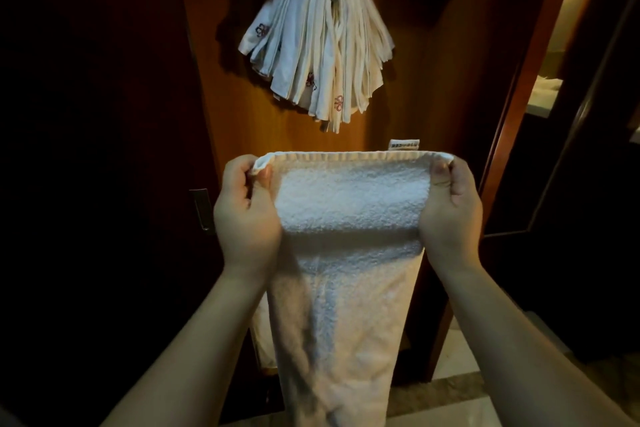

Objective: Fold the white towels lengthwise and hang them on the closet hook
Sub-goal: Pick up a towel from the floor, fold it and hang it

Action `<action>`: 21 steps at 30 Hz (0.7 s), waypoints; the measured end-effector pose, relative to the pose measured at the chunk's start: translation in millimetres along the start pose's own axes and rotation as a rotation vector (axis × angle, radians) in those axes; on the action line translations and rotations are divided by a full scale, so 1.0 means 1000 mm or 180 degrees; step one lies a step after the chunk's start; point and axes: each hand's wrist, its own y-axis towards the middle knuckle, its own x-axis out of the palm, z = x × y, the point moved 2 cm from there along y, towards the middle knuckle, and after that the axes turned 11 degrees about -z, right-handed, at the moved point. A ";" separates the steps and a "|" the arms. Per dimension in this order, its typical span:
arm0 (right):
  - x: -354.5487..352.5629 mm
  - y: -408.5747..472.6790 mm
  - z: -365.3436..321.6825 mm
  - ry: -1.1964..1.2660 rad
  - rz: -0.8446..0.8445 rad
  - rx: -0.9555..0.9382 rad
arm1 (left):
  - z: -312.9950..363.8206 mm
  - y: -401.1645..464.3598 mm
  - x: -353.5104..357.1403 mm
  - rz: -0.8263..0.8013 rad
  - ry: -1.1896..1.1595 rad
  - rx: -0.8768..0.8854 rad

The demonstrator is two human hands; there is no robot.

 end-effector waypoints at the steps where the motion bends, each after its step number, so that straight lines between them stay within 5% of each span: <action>1: 0.000 0.001 -0.001 0.0028 -0.0029 0.0051 | 0.001 0.001 -0.001 -0.0031 -0.0020 -0.0017; 6: -0.008 -0.002 0.008 0.0317 -0.0598 0.0791 | -0.001 -0.003 -0.005 -0.0309 -0.0459 -0.0358; 10: -0.008 -0.020 0.022 0.2513 -0.2060 0.2311 | -0.002 -0.010 -0.005 -0.0525 -0.0617 -0.0439; 12: -0.009 -0.028 0.026 0.2939 -0.2485 0.2536 | -0.003 -0.012 -0.008 -0.0728 -0.0934 -0.0481; 17: -0.013 -0.030 0.039 0.3212 -0.2023 0.2317 | -0.017 -0.022 -0.029 -0.1227 -0.1337 -0.0566; 21: 0.000 -0.035 0.032 0.3223 -0.2042 0.2260 | -0.038 -0.038 -0.029 -0.2174 -0.1553 -0.1303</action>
